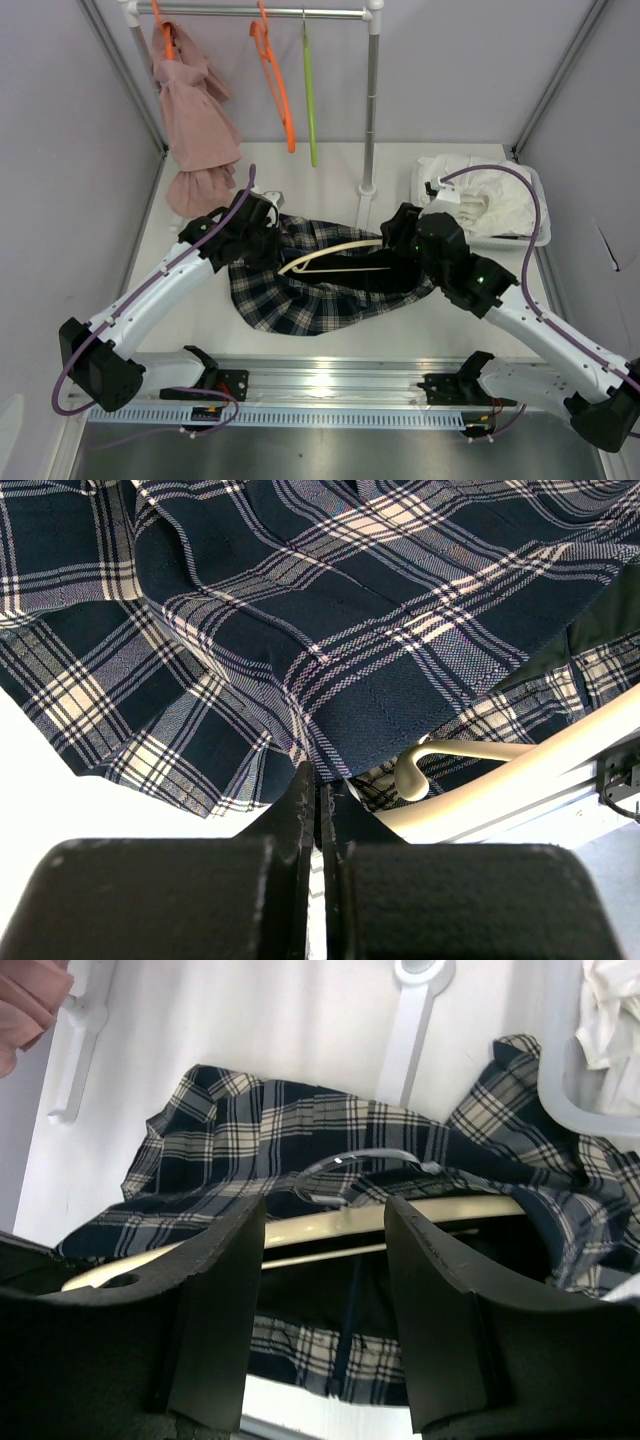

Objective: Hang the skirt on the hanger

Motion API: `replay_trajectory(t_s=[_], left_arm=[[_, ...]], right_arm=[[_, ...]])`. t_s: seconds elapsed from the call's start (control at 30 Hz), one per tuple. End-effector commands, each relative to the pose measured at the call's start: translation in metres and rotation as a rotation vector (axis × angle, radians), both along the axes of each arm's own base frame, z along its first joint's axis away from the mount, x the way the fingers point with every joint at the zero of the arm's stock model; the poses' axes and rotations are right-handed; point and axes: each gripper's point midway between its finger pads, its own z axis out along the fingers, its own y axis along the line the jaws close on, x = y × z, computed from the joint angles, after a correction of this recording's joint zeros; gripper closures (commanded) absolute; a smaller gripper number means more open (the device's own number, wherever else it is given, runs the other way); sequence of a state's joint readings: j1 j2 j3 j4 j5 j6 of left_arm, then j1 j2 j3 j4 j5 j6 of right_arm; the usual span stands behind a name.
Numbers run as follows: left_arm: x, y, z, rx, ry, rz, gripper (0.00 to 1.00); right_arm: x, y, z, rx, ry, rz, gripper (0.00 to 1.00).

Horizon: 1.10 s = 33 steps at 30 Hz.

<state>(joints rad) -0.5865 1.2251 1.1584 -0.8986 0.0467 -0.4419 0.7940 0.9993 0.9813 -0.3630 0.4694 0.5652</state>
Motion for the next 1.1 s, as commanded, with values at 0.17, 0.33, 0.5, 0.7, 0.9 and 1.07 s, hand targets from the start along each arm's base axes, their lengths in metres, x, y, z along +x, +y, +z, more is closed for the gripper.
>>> replay_trajectory(t_s=[0.17, 0.33, 0.5, 0.7, 0.9, 1.07], left_arm=[[0.008, -0.009, 0.011, -0.033, -0.053, -0.02, 1.0], [0.008, -0.008, 0.012, -0.026, -0.056, -0.021, 1.0], [0.008, -0.008, 0.013, -0.026, -0.056, -0.023, 1.0], [0.007, -0.007, 0.015, -0.023, -0.056, -0.026, 1.0], [0.007, -0.007, 0.016, -0.024, -0.058, -0.026, 1.0], [0.007, -0.008, 0.017, -0.024, -0.058, -0.027, 1.0]], right_arm=[[-0.009, -0.003, -0.001, 0.017, 0.011, 0.049, 0.44], [-0.001, 0.005, -0.013, -0.005, 0.021, 0.058, 0.44], [0.007, 0.011, -0.02, 0.004, -0.028, 0.066, 0.44], [0.017, 0.014, -0.025, -0.004, -0.09, 0.059, 0.45], [0.021, 0.015, -0.025, -0.045, -0.134, 0.047, 0.45], [0.025, 0.017, -0.025, -0.051, -0.151, 0.035, 0.47]])
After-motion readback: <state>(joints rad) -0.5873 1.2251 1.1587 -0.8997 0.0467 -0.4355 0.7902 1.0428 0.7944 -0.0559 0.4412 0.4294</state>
